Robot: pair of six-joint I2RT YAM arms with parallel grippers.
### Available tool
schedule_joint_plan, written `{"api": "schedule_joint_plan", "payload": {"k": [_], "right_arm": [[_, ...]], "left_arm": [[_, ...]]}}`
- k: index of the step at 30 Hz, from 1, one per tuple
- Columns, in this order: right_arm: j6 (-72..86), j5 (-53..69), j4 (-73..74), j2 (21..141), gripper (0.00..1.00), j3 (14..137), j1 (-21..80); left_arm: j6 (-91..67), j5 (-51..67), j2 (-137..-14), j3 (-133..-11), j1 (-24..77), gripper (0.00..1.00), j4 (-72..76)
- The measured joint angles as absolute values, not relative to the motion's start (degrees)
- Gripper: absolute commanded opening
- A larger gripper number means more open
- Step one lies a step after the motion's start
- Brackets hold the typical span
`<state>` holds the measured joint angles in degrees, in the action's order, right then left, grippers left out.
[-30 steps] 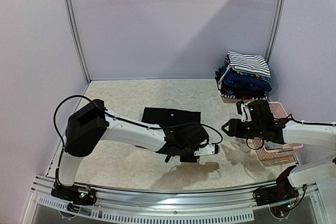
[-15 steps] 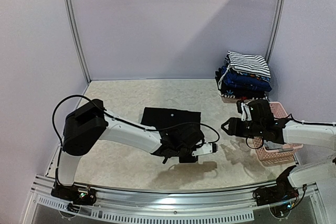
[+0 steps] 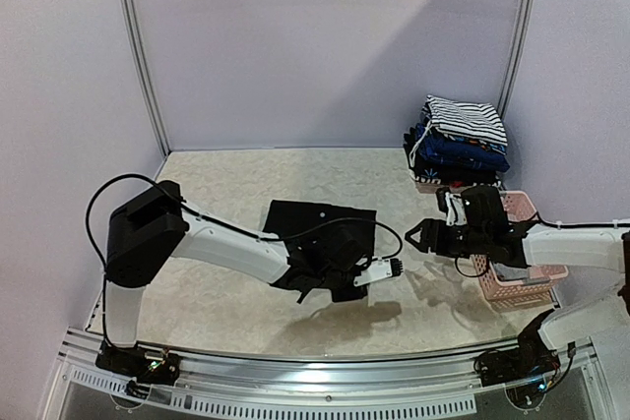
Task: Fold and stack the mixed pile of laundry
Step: Pick up the square-folded shirt from the center of the board.
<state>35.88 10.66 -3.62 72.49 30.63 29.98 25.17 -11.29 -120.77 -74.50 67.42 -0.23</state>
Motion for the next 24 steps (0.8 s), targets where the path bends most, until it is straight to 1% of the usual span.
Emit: {"api": "schedule_joint_plan", "payload": {"k": [8,15,24], "right_arm": [[37.98,17.63,-8.99,80.29,0.86,32.67,29.95],[39.24,22.11,-12.45,87.29,0.90,36.62,29.98],[40.77,26.28,-14.31,95.77,0.93,42.19,29.98]], "left_arm": [[23.11,-9.91,-117.54,-71.59,65.71,0.00,3.55],[22.13,-9.19,-117.21,-71.18,65.04,0.00,4.80],[21.10,-8.62,-114.91,-69.25,64.79,0.00,6.15]]}}
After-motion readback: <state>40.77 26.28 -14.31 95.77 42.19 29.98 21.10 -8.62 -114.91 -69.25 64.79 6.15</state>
